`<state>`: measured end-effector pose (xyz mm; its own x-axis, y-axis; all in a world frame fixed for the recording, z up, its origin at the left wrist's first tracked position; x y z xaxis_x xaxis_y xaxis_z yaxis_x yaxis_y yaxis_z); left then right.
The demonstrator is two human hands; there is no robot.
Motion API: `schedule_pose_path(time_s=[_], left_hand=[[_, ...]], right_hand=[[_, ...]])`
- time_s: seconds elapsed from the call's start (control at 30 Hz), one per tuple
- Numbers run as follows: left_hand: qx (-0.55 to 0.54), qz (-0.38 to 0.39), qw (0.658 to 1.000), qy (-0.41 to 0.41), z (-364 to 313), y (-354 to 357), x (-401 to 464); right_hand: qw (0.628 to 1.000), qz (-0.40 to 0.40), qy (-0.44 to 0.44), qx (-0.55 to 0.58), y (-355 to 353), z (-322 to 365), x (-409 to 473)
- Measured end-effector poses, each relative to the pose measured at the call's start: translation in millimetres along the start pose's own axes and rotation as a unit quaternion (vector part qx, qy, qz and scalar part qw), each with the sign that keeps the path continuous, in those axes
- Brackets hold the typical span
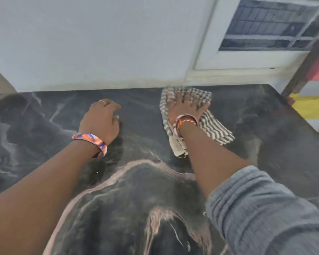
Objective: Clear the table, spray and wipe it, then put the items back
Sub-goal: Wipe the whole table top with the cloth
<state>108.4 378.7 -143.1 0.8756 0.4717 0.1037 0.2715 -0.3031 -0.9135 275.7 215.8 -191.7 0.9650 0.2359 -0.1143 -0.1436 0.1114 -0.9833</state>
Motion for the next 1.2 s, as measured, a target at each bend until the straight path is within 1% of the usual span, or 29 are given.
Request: schedule_pose_path(time_s=[0.1, 0.2, 0.27, 0.3, 0.37, 0.4, 0.47, 0.53, 0.6, 0.7, 0.77, 0.8, 0.87, 0.97, 1.03, 1.13, 1.2], left_hand=[[0.015, -0.019, 0.999, -0.033, 33.7, -14.2, -4.5], [0.027, -0.024, 0.998, -0.051, 57.2, -26.1, -18.8], [0.035, -0.019, 0.997, -0.060, 64.0, -30.8, -29.5], [0.039, -0.015, 0.997, -0.058, 64.6, -32.2, -36.3], [0.040, -0.009, 0.999, -0.034, 58.9, -33.7, -52.0], [0.036, -0.005, 0.999, -0.019, 54.9, -33.3, -59.2], [0.032, 0.011, 0.999, 0.014, 44.5, -32.1, -78.4], [0.028, 0.021, 0.998, 0.056, 33.3, -31.4, -100.9], [0.017, 0.024, 0.994, 0.101, 22.2, -32.4, -122.6], [0.004, 0.033, 0.989, 0.145, 11.2, -35.1, -155.2], [-0.008, 0.034, 0.985, 0.170, 7.6, -36.9, -173.6], [-0.012, 0.034, 0.983, 0.180, 7.2, -38.3, -183.4], [-0.010, 0.037, 0.981, 0.188, 11.5, -41.5, -203.7], [0.002, 0.044, 0.981, 0.188, 28.5, -51.2, -226.5], [0.021, 0.038, 0.983, 0.176, 45.3, -63.5, -236.9], [0.038, 0.024, 0.990, 0.137, 70.2, -78.8, -243.0], [0.044, 0.022, 0.993, 0.111, 83.9, -85.4, -249.9]], right_hand=[[0.994, 0.005, -0.111, -0.018, 11.4, 75.7, -13.9], [0.972, 0.017, -0.230, -0.046, 21.5, 135.0, -55.8], [0.955, 0.028, -0.291, -0.050, 25.2, 153.2, -87.5], [0.950, 0.032, -0.306, -0.051, 26.1, 153.1, -101.6], [0.952, 0.017, -0.298, -0.065, 22.2, 133.3, -124.4], [0.958, 0.006, -0.277, -0.074, 19.2, 116.8, -131.4], [0.978, -0.007, -0.191, -0.081, 12.7, 68.4, -146.8], [0.996, 0.001, -0.069, -0.060, 8.3, 7.3, -167.2], [0.998, 0.013, 0.066, -0.009, 5.6, -58.0, -194.1], [0.968, 0.005, 0.247, 0.038, 1.4, -146.9, -260.4], [0.940, -0.006, 0.337, 0.050, 0.1, -185.0, -307.6], [0.929, -0.008, 0.366, 0.057, -0.3, -193.2, -328.6], [0.920, -0.007, 0.385, 0.068, 1.9, -189.9, -358.8], [0.938, -0.013, 0.341, 0.063, 9.0, -153.6, -378.0], [0.961, -0.003, 0.272, 0.046, 17.0, -112.2, -386.0], [0.993, 0.027, 0.115, 0.017, 31.0, -27.5, -393.8], [0.999, 0.044, -0.015, 0.004, 41.6, 35.7, -412.6]])
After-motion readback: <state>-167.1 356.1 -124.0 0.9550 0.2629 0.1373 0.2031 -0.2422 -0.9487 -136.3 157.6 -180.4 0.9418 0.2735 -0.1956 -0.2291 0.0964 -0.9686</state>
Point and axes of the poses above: each hand's wrist, its own x-axis towards the middle knuckle, its own y-axis out of the palm, z = x × y, the point moved 6 cm from there along x, towards the middle knuckle, and after that the axes turned 1 degree about -x, right-handed, at the moved point
